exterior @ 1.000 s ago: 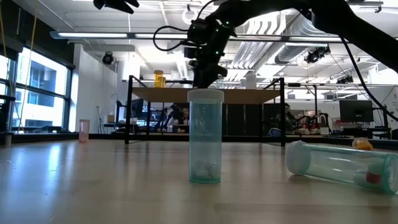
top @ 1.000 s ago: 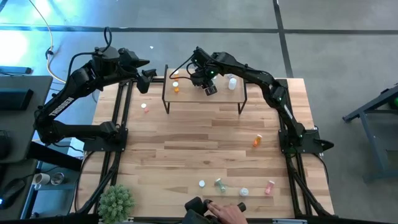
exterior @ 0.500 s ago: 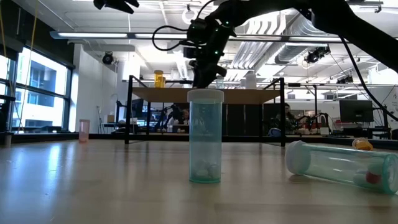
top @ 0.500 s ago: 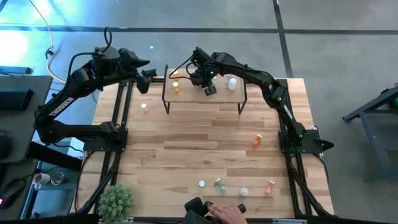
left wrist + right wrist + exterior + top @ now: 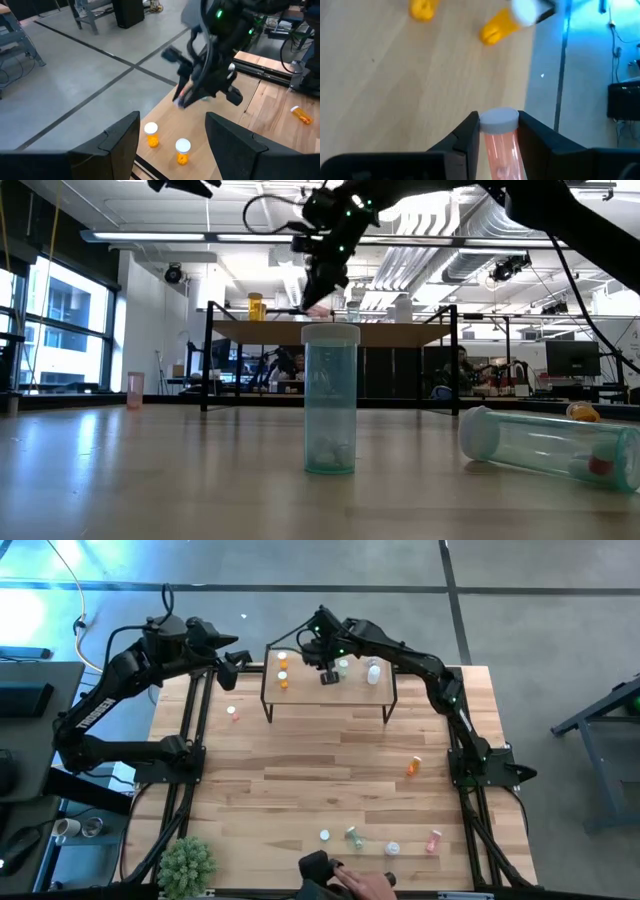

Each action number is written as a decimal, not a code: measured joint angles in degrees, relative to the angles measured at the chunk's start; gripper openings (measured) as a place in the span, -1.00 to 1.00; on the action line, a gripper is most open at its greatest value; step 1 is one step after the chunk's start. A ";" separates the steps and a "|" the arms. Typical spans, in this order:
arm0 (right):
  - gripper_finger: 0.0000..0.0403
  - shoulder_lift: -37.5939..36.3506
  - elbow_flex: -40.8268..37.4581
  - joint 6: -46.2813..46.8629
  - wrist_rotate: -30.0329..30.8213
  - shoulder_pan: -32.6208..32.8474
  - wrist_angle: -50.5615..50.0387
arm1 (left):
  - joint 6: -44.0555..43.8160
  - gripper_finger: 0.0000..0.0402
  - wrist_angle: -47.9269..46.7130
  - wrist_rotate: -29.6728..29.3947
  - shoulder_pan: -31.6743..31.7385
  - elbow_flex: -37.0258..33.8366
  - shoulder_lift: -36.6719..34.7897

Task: Pick and place medicine bottles onto shelf by color
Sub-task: Adjust the pill bottles on the shelf

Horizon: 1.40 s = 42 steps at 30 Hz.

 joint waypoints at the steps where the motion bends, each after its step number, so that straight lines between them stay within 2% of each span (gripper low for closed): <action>1: -0.53 -0.43 -0.01 0.86 -0.05 -0.09 0.21 | -0.01 0.06 0.00 -0.01 0.02 0.00 -0.19; 15: -0.53 -7.66 0.36 18.35 -1.12 1.22 11.58 | 4.70 0.06 0.45 0.23 0.07 0.00 -1.48; 30: -0.53 -12.16 0.39 31.54 -3.09 7.91 26.92 | 7.09 0.06 4.62 11.73 0.04 0.00 -0.79; 33: -0.53 -12.87 0.39 33.83 -3.53 8.70 30.81 | 7.55 0.06 5.07 12.14 0.04 0.00 -0.73; 42: -0.53 -13.88 0.39 46.57 -12.12 8.42 41.58 | 1.62 0.06 16.04 12.25 0.04 0.00 0.79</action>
